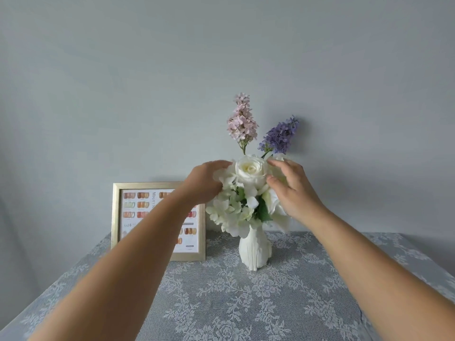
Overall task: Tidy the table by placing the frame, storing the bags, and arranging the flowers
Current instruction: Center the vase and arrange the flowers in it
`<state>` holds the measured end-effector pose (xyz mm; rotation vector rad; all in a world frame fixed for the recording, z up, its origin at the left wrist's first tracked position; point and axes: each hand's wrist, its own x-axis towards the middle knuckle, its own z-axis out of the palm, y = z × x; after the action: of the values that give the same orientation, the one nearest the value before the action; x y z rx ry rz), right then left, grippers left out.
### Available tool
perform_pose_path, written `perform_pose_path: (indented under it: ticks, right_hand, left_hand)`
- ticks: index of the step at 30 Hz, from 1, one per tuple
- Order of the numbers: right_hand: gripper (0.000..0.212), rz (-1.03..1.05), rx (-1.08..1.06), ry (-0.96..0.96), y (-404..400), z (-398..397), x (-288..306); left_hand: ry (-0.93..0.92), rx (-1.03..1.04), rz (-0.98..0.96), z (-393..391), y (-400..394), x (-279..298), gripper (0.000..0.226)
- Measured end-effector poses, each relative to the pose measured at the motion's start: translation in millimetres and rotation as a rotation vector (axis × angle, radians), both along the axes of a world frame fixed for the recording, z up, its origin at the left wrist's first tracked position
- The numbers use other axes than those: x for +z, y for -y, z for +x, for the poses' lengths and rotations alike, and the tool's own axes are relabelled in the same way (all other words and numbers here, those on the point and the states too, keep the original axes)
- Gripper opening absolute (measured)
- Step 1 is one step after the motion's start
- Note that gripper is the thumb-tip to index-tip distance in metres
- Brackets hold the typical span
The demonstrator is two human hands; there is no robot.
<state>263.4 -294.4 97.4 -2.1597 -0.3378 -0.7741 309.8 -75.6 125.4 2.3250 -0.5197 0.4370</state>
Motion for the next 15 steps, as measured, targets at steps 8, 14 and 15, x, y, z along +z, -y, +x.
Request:
perform_pose_path:
  ticks: [8, 14, 15]
  right_hand:
    - [0.042, 0.039, -0.008, -0.022, 4, -1, -1]
    - [0.041, 0.01, 0.005, -0.004, 3, -6, 5]
    - [0.04, 0.001, 0.008, 0.011, 5, -7, 7]
  left_hand:
    - [-0.034, -0.058, 0.042, 0, 1, 3, 0.034]
    - [-0.108, -0.06, -0.058, 2, -3, -4, 0.031]
    - [-0.109, -0.071, -0.102, 1, -7, -3, 0.03]
